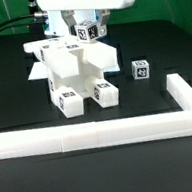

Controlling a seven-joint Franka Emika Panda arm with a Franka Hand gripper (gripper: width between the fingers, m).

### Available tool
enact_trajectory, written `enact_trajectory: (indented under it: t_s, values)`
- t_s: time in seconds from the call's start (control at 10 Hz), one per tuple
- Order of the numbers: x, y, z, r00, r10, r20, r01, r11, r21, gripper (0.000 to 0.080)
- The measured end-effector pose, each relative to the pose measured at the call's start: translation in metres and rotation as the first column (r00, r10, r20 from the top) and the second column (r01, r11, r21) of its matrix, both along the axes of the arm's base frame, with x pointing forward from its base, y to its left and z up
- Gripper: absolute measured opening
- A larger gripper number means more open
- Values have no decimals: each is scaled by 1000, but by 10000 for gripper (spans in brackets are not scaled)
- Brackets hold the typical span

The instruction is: Assemble chair

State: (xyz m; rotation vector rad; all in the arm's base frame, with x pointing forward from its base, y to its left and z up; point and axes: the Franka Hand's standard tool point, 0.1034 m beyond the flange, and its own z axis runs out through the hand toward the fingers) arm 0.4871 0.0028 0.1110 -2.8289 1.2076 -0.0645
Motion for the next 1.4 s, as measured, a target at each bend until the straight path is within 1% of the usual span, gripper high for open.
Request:
enact_trajectory:
  t_s: [0.1,0.2,0.5,0.6,0.7,1.0,1.1,1.2,1.4]
  values:
    - [0,2,0,1000,13,-1,-13,1000,-2,575]
    - [0,3,0,996,94,1,-94,996,-7,634]
    - [0,2,0,943,334,8,-333,942,-24,648]
    - [0,2,0,929,371,9,-370,928,-27,648]
    - [-1,2,0,892,451,8,-451,892,-30,648]
    - [0,4,0,792,610,9,-610,791,-44,648]
    - [0,6,0,758,652,9,-651,757,-48,648]
    - [0,7,0,744,668,9,-667,744,-49,648]
    - [0,7,0,638,770,6,-768,637,-60,648]
